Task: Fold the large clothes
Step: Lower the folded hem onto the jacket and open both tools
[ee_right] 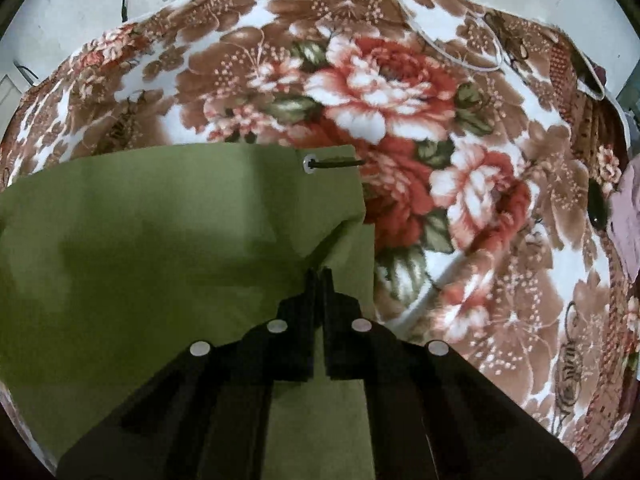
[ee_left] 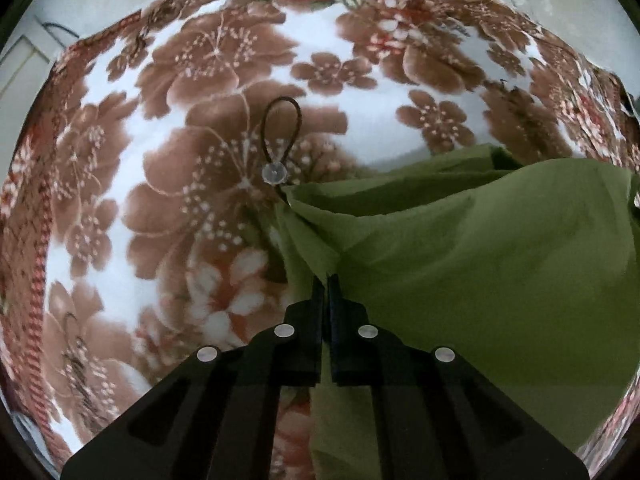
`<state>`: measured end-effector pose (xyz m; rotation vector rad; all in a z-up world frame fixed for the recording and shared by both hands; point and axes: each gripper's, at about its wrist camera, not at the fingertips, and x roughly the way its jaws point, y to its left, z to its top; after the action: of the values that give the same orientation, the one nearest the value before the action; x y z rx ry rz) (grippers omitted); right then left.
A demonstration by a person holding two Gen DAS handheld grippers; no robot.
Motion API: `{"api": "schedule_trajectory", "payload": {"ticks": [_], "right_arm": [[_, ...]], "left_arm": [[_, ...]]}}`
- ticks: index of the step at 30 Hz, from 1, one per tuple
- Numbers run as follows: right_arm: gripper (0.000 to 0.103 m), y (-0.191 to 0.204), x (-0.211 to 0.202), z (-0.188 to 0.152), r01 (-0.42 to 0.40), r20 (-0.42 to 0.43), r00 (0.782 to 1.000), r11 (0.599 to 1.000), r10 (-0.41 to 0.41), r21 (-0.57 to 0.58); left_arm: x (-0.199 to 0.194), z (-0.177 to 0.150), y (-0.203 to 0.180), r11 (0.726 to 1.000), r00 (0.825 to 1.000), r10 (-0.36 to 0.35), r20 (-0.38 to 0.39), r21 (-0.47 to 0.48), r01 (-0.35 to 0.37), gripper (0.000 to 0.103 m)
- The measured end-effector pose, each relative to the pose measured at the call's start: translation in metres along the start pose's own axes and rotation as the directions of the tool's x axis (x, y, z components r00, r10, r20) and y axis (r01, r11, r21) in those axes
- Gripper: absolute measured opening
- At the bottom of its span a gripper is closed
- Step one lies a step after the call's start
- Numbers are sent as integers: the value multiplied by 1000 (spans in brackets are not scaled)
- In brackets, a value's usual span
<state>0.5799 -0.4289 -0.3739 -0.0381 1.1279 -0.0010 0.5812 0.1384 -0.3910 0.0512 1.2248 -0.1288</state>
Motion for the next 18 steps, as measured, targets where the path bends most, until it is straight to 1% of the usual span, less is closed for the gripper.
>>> {"api": "schedule_trajectory", "payload": {"ticks": [2, 4, 5, 6, 7, 8, 9, 10, 11, 12, 14, 15, 16, 17, 18], "right_arm": [[3, -1, 7, -2, 10, -5, 1000, 1000, -10, -5], [4, -5, 13, -4, 22, -15, 1000, 1000, -22, -4], [4, -6, 16, -5, 22, -24, 999, 1000, -22, -1], [6, -6, 18, -5, 19, -33, 999, 1000, -19, -2], [8, -4, 19, -4, 32, -37, 999, 999, -33, -21], [12, -1, 17, -3, 40, -34, 999, 999, -41, -34], [18, 0, 16, -2, 33, -32, 999, 999, -34, -36], [26, 2, 11, -1, 17, -23, 1000, 999, -17, -29], [43, 4, 6, -1, -7, -15, 1000, 1000, 6, -16], [57, 6, -2, 0, -45, -1, 999, 999, 45, 5], [69, 17, -20, 1, -74, 35, 997, 997, 74, 1], [74, 26, -31, 2, -80, 59, 995, 997, 80, -9], [79, 35, -43, 2, -83, 86, 993, 996, 84, -13], [84, 45, -53, 1, -90, 111, 990, 996, 92, -19], [86, 53, -60, 0, -92, 130, 987, 995, 95, -26]], "left_arm": [[6, -2, -2, 1000, 1000, 1, 2, -8, -1, 3], [4, -3, -5, 1000, 999, 3, 41, -1, -3, 5], [2, -3, -4, 1000, 998, 4, 56, -15, -3, 7], [1, -4, -3, 999, 998, 7, 64, -32, -5, 10], [0, -4, -2, 999, 998, 12, 69, -41, -9, 22], [-3, -4, -1, 998, 997, 33, 77, -53, -29, 32], [-6, -4, -1, 998, 996, 41, 84, -54, -37, 59], [-12, -5, -1, 997, 993, 56, 105, -56, -50, 71], [-22, -6, -2, 997, 987, 69, 143, -56, -62, 70], [-30, -5, -2, 995, 982, 83, 170, -65, -73, 70], [-49, -3, -3, 993, 972, 88, 217, -94, -69, 70], [-64, -2, -9, 992, 961, 110, 253, -93, -89, 75], [-80, -3, -21, 990, 944, 136, 300, -74, -119, 85], [-91, -3, -30, 991, 933, 132, 334, -59, -119, 89], [-104, -7, -47, 995, 921, 104, 374, -45, -95, 98]]}}
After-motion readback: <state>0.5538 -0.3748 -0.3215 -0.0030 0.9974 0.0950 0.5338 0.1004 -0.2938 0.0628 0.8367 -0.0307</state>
